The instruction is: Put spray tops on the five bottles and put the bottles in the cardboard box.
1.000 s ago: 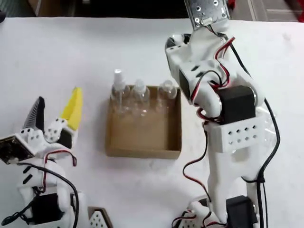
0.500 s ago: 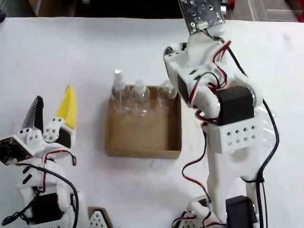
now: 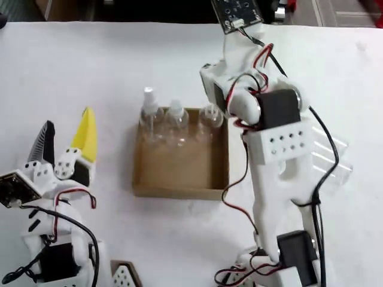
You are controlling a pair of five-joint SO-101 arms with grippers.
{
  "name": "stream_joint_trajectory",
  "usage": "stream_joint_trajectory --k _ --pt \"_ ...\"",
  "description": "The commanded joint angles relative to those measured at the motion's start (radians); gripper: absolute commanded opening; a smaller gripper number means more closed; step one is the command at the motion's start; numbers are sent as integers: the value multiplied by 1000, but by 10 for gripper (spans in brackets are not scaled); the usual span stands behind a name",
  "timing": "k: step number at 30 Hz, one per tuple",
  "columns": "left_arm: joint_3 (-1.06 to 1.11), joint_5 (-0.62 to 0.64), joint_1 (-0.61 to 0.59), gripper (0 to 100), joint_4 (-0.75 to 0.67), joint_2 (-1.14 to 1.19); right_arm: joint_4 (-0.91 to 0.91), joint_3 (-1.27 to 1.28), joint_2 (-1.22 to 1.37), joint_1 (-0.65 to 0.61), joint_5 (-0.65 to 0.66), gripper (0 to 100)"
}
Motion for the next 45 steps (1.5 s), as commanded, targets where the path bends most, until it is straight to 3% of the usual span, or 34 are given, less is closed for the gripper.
stream_joint_trajectory --k 1,24,32,45 --pt "-3 9 -7 273 -28 -7 -51 -35 13 -4 -9 16" --pt "-2 9 -4 272 -28 -7 -76 -34 163 39 -9 19" --pt "-2 9 -2 272 -28 -7 -56 -34 165 22 -6 190" --pt "-2 9 -2 272 -28 -7 -56 -41 156 28 -6 187"
